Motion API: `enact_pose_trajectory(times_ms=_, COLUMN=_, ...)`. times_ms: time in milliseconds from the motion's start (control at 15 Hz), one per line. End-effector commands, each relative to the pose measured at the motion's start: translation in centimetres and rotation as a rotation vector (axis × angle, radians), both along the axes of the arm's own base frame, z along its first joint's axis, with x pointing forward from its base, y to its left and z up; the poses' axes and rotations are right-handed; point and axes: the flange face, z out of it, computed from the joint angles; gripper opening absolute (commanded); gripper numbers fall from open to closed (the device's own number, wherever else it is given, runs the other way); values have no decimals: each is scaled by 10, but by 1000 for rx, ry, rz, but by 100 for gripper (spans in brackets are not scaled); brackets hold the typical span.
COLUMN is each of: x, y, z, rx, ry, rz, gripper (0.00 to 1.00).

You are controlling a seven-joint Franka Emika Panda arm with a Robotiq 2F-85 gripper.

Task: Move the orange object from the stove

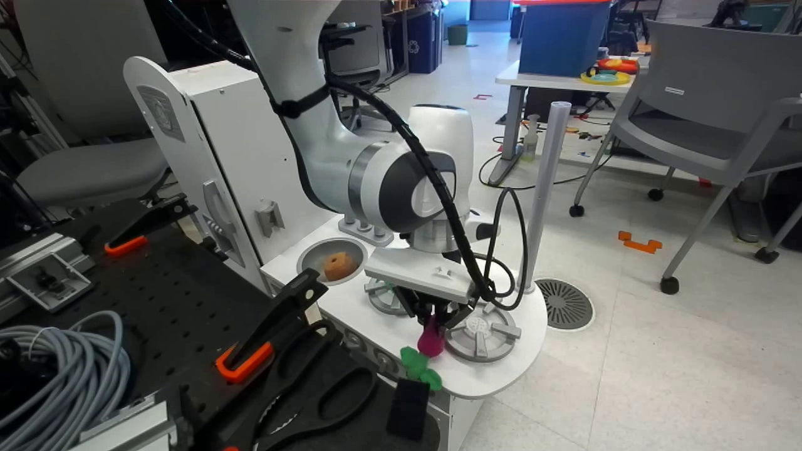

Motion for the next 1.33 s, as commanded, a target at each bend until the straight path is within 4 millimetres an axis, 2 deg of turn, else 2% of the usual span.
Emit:
enact_pose_trajectory(times_ms=0, x=-4, y=15, z=2, rx=-1, ry=-8, rz=59, gripper=4)
enact_pose_trajectory(times_ms=400, x=2, y=37, z=-5, rx=4, ry=-44, rz=176, gripper=4)
enact_pose_trajectory(times_ms=733, x=6, y=31, z=-7, rx=-3, ry=-54, rz=274, gripper=4)
enact_pose_trajectory(times_ms=800, x=7, y=29, z=-8, rx=-9, ry=-63, rz=299, gripper=40)
enact_pose_trajectory(times_ms=867, x=8, y=28, z=-9, rx=-11, ry=-70, rz=312, gripper=41)
enact_pose_trajectory(times_ms=1267, x=8, y=25, z=-12, rx=1, ry=-116, rz=362, gripper=84)
